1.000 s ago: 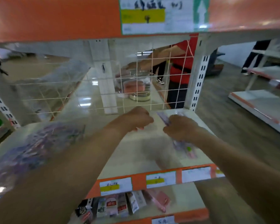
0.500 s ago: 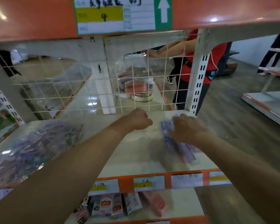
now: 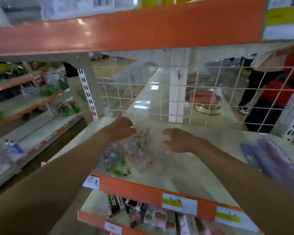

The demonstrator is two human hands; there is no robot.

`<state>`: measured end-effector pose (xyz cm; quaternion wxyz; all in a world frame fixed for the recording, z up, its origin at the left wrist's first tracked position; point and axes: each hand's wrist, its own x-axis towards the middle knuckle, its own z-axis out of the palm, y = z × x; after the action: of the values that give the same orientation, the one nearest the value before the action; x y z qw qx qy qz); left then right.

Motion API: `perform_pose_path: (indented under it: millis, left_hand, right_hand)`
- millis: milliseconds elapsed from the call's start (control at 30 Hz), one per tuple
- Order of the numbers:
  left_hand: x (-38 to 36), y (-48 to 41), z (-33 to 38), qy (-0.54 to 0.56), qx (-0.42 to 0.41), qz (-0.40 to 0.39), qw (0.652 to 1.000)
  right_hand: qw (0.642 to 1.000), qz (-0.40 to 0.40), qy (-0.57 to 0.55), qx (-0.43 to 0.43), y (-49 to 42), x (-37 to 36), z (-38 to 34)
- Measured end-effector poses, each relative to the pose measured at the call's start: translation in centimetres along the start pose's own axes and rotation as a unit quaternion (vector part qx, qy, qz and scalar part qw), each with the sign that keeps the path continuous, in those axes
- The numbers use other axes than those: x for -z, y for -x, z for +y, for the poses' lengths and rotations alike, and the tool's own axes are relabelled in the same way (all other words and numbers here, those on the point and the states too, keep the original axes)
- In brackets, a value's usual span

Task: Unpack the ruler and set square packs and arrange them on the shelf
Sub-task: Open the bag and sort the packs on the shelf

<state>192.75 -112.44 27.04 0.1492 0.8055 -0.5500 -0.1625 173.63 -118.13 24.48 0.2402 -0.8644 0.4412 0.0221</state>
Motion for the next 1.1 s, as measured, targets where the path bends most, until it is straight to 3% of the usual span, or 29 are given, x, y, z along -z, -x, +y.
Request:
perform_pose_path:
  millis: [167,333,667,867,967,1100]
  left_hand:
    - [2.0,-3.2,-6.6,-0.038,0.026,0.003,0.999]
    - [2.4,-5.9,-10.3,0.002,0.02,-0.014,1.0]
    - [2.0,-8.9,-11.7,-0.029,-0.072,-0.103,0.992]
    - [1.7,-8.7,-13.5,-0.036,-0.072,-0.15,0.985]
    - [2.3,-7.8,-14.3,-0.023,-0.068,-0.154,0.985]
    - [2.9,-6.8,-15.3,-0.011,-0.043,-0.103,0.994]
  right_hand:
    - [0.999,0.032,-0.038,0.018,-5.0,-1.1,-4.9]
    - [0.998,0.022,-0.047,-0.043,-8.9,-2.2,-7.9]
    - [0.999,-0.046,0.02,0.0,-9.5,-4.9,-12.6]
    - [0.997,0.07,0.02,-0.032,-12.0,-2.8,-12.4]
    - [0.999,0.03,0.011,-0.032,-13.9,-3.1,-12.6]
    - [1.0,-0.014,0.003,0.016,-14.6,-4.7,-13.4]
